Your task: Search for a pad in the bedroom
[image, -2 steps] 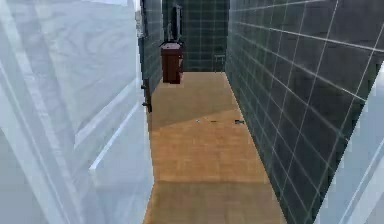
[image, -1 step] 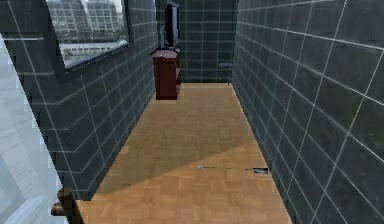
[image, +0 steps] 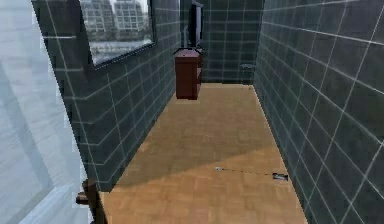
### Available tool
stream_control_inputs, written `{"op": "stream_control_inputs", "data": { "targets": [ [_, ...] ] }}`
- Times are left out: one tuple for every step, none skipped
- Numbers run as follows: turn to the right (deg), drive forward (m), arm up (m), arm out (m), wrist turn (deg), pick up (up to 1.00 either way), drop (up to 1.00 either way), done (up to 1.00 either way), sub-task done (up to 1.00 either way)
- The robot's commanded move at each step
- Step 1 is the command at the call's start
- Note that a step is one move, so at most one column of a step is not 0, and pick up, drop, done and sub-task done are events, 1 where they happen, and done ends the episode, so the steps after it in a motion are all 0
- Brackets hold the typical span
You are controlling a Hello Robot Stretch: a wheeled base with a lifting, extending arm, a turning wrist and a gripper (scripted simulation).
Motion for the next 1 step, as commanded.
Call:
{"op": "stream_control_inputs", "data": {
  "targets": [
    [0.0,0.3,0.0,0.0,0.0,0.0,0.0,0.0,0.0]
  ]
}}
